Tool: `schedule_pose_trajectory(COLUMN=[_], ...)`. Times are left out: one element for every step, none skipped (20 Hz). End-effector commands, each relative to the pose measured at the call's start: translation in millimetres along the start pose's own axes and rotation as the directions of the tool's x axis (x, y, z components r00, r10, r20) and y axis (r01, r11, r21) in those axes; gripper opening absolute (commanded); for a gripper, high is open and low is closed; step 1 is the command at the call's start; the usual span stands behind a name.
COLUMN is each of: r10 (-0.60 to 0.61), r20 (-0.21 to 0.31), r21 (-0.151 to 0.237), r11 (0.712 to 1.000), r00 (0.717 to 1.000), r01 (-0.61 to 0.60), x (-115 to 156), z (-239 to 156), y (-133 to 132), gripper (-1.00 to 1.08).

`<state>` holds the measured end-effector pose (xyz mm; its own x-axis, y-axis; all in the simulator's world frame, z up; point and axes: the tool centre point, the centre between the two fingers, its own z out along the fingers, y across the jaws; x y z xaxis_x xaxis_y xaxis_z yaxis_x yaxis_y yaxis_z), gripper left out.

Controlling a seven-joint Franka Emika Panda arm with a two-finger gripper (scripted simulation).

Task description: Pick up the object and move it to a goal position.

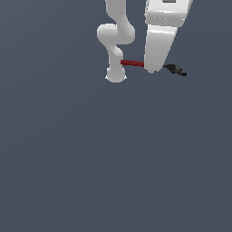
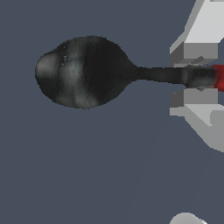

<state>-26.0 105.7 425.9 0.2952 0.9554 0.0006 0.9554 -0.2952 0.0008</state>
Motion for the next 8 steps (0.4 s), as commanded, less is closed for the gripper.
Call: schedule_pose_trajectory(r10=[0.001,0.001,0.001,0.001,0.002,0.002,0.002,0.002], r20=[0.000,0.000,0.000,0.000,0.000,0.000,0.000,0.000], r21=[0.001,0.001,0.001,0.001,0.001,0.001,0.001,0.001], r11=[1.000,1.000,1.000,1.000,1.000,1.000,1.000,1.000], r00=[1.000,1.000,1.000,1.000,1.000,1.000,1.000,1.000], r01=[-0.001,-0.001,-0.001,-0.001,-0.002,-0.002,-0.002,-0.002], x=[2,2,3,3,3,4,4,4], z=[-11,-14,-16,-18,-20,-21,-22,-22], y=[-1,-1,-1,-1,-1,-2,-2,-2], gripper=[-1.00,-1.00,-1.00,-1.00,-1.00,-1.00,-1.00,-1.00])
